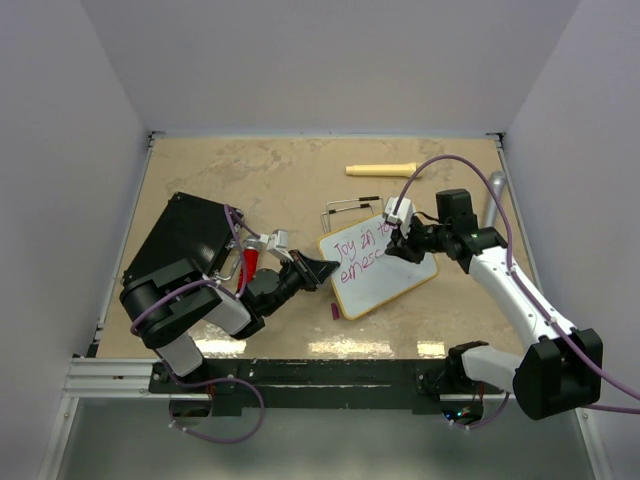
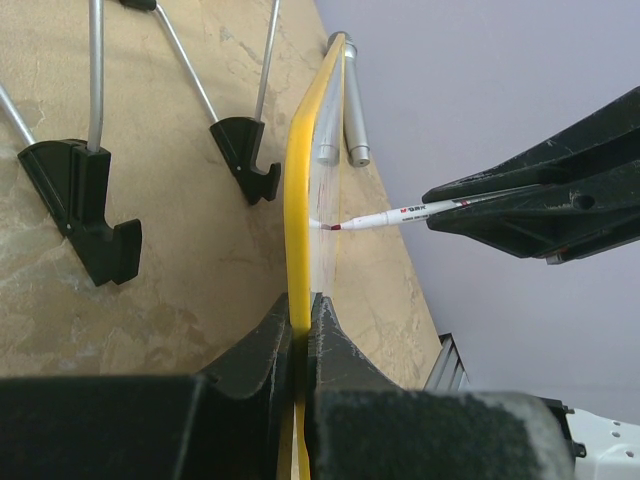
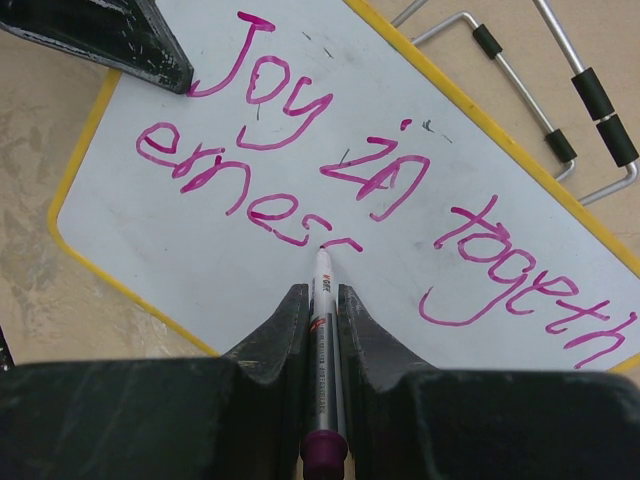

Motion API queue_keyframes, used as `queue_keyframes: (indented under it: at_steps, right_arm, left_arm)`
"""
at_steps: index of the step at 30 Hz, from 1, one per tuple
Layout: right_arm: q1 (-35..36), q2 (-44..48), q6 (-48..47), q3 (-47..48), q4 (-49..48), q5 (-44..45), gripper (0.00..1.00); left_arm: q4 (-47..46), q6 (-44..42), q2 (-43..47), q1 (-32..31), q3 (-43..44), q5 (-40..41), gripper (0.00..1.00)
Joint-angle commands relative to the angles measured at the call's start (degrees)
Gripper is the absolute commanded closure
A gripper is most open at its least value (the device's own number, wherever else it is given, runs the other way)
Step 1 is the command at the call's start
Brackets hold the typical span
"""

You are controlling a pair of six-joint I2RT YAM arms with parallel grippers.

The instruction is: Write a sentence on the whiteboard

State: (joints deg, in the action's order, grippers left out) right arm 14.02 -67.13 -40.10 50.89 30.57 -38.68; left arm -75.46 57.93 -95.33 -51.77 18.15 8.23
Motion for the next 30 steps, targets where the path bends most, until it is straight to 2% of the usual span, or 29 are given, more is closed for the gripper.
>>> queue_keyframes:
  at_steps: [1,14,30]
  right_arm:
    - [0.39,-0.1,-0.07,1.05,0.9,1.84,1.0]
    - [0.39,0.42,0.37,-0.18,0.9,5.72,1.0]
    - [1.62,-0.19,-1.91,-0.09,3.53,5.63,1.0]
  left_arm:
    - [-2.15,-4.49,0.67,-0.09,0.04,-0.94,1.0]
    - [-2.23,-4.49,1.2,-0.18,-0.31,-0.85,1.0]
    - [-2.67,-4.41,1.11,-0.18,-0.4,-0.85,1.0]
